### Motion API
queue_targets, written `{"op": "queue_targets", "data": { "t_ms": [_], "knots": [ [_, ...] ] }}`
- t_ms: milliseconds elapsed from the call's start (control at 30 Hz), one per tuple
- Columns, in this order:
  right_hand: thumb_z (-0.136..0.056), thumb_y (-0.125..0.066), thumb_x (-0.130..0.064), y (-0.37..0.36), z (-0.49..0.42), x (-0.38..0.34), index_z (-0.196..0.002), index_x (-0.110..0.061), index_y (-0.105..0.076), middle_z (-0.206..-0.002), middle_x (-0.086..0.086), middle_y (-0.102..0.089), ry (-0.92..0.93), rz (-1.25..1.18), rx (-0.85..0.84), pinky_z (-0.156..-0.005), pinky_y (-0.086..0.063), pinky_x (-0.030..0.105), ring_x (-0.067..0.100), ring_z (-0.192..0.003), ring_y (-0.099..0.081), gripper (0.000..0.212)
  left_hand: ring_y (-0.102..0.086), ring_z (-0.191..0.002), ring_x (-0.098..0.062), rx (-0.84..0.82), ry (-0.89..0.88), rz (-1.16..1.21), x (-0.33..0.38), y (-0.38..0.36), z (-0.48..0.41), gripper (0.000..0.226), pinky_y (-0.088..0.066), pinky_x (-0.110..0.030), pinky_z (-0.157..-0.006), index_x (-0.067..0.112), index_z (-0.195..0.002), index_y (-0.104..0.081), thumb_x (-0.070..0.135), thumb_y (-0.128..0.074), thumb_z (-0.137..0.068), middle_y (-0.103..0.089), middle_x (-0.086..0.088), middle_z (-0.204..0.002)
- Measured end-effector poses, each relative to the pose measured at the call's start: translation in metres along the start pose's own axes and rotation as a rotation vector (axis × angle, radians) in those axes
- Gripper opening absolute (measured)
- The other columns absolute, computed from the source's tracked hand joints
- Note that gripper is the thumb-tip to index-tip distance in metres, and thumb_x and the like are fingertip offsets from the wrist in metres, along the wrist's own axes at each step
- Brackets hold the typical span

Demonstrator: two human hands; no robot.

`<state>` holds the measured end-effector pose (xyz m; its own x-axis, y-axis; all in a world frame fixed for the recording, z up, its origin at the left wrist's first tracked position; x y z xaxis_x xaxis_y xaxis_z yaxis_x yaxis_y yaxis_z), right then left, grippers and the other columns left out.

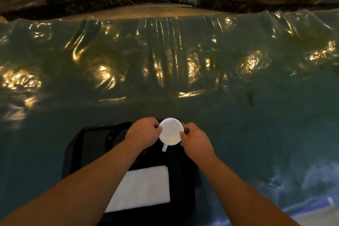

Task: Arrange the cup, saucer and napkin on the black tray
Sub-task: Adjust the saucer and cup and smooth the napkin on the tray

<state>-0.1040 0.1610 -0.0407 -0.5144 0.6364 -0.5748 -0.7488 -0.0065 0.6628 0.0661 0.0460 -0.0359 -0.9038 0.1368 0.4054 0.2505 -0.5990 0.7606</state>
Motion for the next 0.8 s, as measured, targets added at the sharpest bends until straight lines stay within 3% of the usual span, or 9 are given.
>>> {"op": "queue_targets", "data": {
  "t_ms": [133,233,467,667,800],
  "knots": [
    [-0.098,-0.052,-0.034,0.006,-0.009,-0.003,-0.092,-0.034,-0.053,-0.089,-0.006,-0.065,-0.010,-0.068,-0.011,-0.067,-0.064,0.046,0.016,-0.077,-0.067,0.006,-0.064,-0.075,-0.014,-0.023,0.032,0.057,-0.003,-0.004,0.003,0.017,-0.045,-0.032,-0.059,0.030,-0.095,-0.069,0.047,-0.064,-0.093,-0.068,0.008,-0.085],
    [-0.099,-0.051,-0.033,0.009,-0.014,-0.008,-0.090,-0.033,-0.053,-0.087,-0.007,-0.063,0.020,-0.038,-0.005,-0.065,-0.064,0.044,0.016,-0.076,-0.065,0.009,-0.067,-0.073,-0.014,-0.036,0.066,0.109,-0.004,-0.009,0.007,0.017,-0.053,-0.034,-0.063,0.032,-0.088,-0.065,0.048,-0.066,-0.092,-0.068,0.008,-0.083],
    [-0.103,-0.049,-0.031,0.011,-0.024,-0.013,-0.101,-0.031,-0.054,-0.091,-0.003,-0.062,0.077,0.097,-0.002,-0.059,-0.052,0.032,0.013,-0.078,-0.060,0.005,-0.069,-0.069,-0.014,-0.094,0.073,0.134,-0.003,-0.014,0.010,0.024,-0.058,-0.036,-0.067,0.028,-0.080,-0.064,0.049,-0.068,-0.092,-0.074,0.006,-0.081],
    [-0.104,-0.046,-0.026,0.013,-0.029,-0.022,-0.102,-0.025,-0.055,-0.092,0.003,-0.064,0.112,0.205,-0.003,-0.057,-0.049,0.033,0.021,-0.078,-0.061,0.009,-0.065,-0.074,-0.011,-0.076,0.050,0.124,-0.002,-0.018,0.014,0.026,-0.048,-0.032,-0.062,0.028,-0.083,-0.063,0.052,-0.068,-0.090,-0.072,0.007,-0.082],
    [-0.105,-0.047,-0.025,0.013,-0.025,-0.026,-0.121,-0.025,-0.056,-0.104,0.006,-0.065,0.146,0.392,0.004,-0.066,-0.056,0.038,0.027,-0.085,-0.065,0.018,-0.060,-0.073,-0.008,-0.038,-0.002,0.034,-0.002,-0.017,0.019,0.030,-0.043,-0.030,-0.058,0.032,-0.085,-0.056,0.061,-0.064,-0.089,-0.064,0.009,-0.080]
  ]
}}
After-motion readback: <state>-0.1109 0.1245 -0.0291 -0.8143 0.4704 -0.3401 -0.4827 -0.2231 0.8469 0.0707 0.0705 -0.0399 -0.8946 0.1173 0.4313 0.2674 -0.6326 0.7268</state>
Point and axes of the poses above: each hand's wrist, its own z-axis away from the middle knuckle, its own y-axis out of the back of the hand, x = y × z, the point moved 2 cm from there along -z, towards the middle knuckle
